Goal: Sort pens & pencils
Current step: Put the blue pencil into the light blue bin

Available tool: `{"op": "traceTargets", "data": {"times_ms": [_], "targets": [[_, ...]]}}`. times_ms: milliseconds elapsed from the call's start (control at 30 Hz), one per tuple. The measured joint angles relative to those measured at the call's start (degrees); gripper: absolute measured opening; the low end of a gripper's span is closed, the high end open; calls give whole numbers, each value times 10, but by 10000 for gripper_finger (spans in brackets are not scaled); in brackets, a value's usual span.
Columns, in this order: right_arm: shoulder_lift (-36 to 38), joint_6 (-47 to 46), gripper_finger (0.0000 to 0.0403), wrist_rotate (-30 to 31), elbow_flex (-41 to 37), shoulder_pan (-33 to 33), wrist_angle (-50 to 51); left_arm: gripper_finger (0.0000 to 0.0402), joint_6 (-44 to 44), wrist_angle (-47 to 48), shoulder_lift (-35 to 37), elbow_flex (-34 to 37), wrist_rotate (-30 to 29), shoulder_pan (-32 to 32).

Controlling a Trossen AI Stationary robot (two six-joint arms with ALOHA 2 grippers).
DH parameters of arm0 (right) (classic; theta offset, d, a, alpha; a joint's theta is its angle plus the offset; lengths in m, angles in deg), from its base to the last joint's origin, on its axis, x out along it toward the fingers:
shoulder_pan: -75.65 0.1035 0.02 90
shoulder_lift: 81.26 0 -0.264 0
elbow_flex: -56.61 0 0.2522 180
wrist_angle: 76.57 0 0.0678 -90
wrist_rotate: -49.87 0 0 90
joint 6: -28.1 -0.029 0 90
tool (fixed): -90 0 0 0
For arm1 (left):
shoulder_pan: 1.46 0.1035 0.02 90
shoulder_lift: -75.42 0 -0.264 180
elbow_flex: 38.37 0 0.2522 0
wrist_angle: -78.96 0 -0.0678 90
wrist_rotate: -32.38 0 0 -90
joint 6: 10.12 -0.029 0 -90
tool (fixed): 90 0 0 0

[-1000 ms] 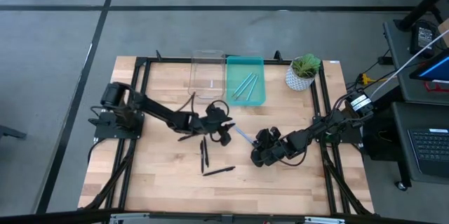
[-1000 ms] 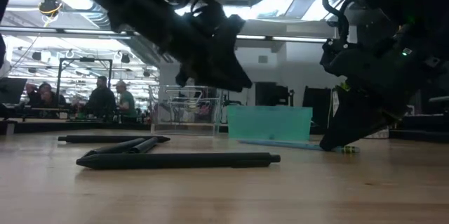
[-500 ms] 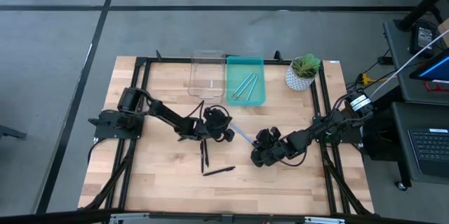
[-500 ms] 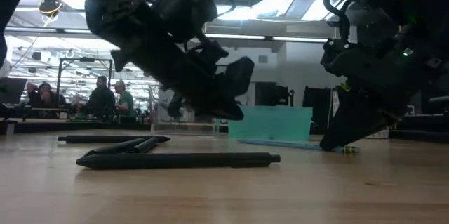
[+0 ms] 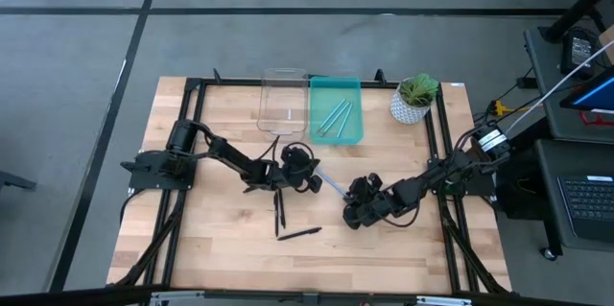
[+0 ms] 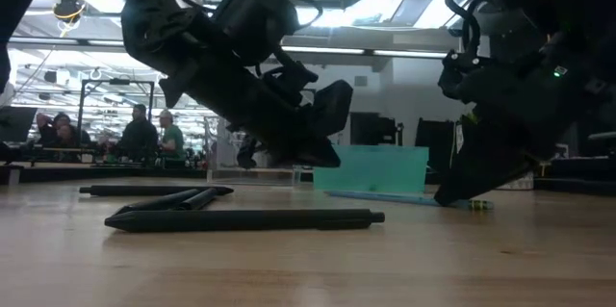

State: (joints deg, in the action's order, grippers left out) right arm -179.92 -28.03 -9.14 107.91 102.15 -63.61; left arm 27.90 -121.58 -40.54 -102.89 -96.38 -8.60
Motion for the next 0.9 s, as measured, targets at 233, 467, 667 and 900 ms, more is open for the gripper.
{"op": "traceTargets", "data": {"times_ms": [233,467,667,900], "targets": [[66,26,138,15,-1,-1,16,7,0,2,0,0,4,0],[162,41,128,53,-1,-1,74,4,5,4,0,0,3,0],[217,78,120,53,-1,0,71,2,5,13,0,0,1,-2],[248,116,120,55,-1,0,62,1,8,29,0,0,12,-2]]}}
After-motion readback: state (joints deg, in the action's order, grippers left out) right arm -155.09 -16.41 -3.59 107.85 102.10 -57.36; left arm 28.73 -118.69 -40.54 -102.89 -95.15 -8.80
